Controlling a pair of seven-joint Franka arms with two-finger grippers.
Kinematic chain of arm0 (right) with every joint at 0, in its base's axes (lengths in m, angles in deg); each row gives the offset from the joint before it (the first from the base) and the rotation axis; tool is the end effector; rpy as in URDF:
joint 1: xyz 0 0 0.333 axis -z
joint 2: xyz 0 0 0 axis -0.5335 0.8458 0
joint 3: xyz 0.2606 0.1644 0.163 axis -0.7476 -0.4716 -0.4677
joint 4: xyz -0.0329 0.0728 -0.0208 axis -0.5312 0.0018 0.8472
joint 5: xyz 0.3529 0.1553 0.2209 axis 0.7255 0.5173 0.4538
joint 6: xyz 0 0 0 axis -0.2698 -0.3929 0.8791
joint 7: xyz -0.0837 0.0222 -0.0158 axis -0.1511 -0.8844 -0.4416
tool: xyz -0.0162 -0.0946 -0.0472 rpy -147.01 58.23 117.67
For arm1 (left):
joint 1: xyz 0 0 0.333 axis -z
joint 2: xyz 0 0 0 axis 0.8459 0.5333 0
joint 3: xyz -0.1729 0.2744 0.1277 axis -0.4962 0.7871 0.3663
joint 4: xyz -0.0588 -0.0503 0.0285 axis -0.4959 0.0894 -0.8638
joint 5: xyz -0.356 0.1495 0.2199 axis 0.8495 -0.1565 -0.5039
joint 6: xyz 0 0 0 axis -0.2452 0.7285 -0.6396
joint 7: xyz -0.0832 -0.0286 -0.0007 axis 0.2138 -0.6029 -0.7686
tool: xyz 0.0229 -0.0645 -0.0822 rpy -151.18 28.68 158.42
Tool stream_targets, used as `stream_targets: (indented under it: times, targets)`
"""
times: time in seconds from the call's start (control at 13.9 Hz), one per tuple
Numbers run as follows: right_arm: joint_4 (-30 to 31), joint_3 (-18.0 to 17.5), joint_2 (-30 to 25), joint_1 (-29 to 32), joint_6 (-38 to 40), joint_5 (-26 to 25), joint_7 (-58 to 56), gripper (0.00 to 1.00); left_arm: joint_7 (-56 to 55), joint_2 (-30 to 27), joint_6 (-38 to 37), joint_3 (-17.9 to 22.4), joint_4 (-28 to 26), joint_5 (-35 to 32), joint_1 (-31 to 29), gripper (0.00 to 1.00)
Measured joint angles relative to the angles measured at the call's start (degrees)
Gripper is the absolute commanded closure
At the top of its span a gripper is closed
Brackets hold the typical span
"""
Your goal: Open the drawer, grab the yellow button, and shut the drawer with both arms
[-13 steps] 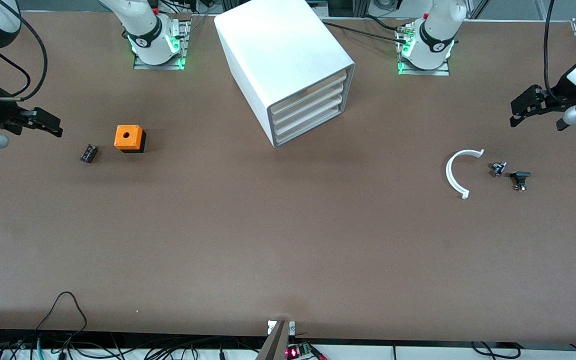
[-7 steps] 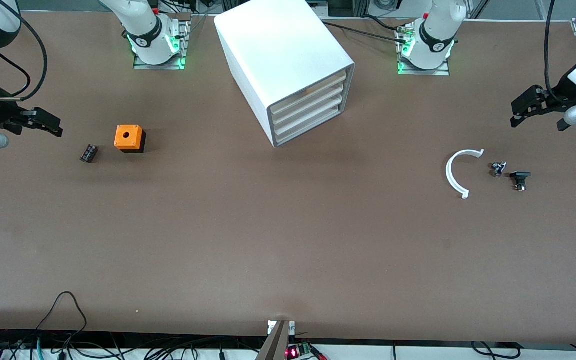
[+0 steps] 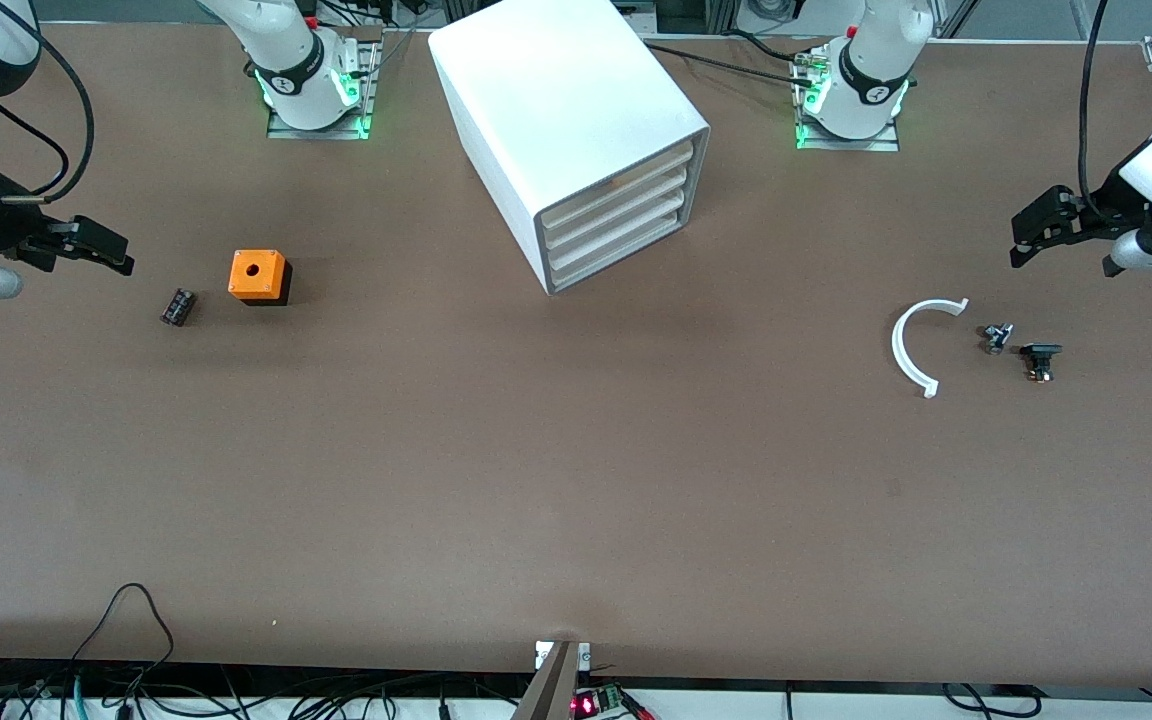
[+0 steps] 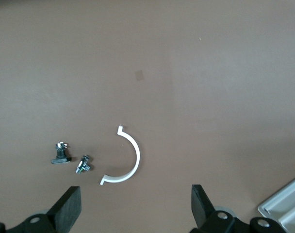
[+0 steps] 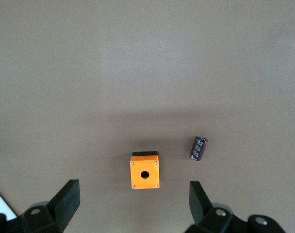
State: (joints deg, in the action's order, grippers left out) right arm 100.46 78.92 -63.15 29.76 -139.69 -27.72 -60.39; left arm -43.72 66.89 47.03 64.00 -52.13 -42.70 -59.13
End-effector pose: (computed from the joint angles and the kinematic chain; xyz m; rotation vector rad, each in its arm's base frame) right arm 0.6026 -0.0323 0.5586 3.1385 -0.0653 -0.0719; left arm 0.6041 -0.0296 0.6339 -3.1265 0.1921 -0.0490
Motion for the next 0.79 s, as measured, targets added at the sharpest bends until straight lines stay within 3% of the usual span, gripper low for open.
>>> stream_targets:
  times: [0.43, 0.79]
  targets:
    - [0.0, -0.8, 1.1, -3.2, -0.1, 0.1, -0.5, 0.0, 0.0, 3.2, -5.9, -4.0, 1.3, 3.0, 0.3, 0.0]
    - [-0.1, -1.3, 2.8, -7.5, -0.4, 0.1, -0.4, 0.0, 0.4, 14.0, -7.4, -7.1, 0.0, 14.5, 1.0, 0.0]
